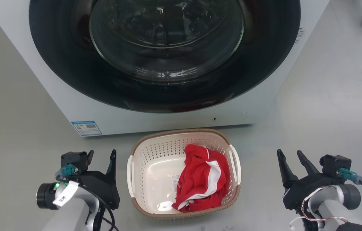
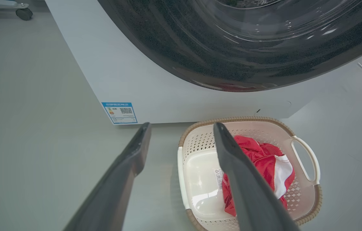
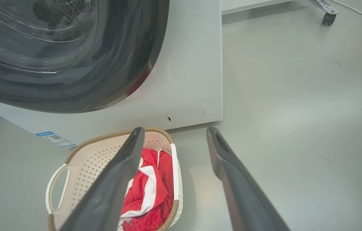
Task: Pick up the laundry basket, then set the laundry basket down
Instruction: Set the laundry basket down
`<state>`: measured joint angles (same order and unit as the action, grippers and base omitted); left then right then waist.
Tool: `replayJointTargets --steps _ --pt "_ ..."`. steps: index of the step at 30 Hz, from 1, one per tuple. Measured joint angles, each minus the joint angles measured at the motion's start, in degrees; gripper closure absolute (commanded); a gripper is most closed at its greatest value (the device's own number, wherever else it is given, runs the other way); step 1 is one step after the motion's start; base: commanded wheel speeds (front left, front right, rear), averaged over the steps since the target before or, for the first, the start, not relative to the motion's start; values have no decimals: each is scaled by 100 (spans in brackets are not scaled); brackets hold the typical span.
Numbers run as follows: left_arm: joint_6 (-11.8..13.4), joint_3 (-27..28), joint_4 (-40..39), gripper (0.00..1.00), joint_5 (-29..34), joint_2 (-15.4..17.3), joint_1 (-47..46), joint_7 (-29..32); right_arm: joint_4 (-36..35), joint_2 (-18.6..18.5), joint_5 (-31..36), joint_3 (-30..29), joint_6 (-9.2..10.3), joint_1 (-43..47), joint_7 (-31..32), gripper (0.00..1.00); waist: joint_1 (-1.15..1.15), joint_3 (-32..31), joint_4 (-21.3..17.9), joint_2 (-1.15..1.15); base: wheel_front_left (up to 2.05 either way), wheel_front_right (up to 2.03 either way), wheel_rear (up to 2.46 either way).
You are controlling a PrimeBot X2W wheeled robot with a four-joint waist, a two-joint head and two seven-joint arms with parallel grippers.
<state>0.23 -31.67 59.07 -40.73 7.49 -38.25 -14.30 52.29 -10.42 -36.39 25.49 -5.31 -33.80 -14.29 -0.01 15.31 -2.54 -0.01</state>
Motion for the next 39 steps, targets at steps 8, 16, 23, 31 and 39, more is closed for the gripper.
replayJointTargets --steps 8,16,23,31,39 --pt "243 136 -781 0 261 180 576 0 -710 -111 218 -201 236 593 0 0 0 -602 9 0 0 0 0" --pt "444 301 -1726 0 552 381 1305 0 -1530 -214 471 -355 468 1156 -1 0 1 -1059 14 0 0 0 0" --pt "591 508 -2626 0 717 505 2032 0 -2223 -276 677 -479 641 1742 -1 0 0 -1347 -3 0 0 0 0" --pt "686 754 -3463 0 962 568 2816 0 -2913 -345 824 -571 840 2412 -2 0 0 -1567 -2 0 0 0 0" --pt "687 1098 -4121 0 1078 612 3524 -1 -3529 -374 943 -651 943 2989 -18 0 1 -1690 -19 1 0 0 0"
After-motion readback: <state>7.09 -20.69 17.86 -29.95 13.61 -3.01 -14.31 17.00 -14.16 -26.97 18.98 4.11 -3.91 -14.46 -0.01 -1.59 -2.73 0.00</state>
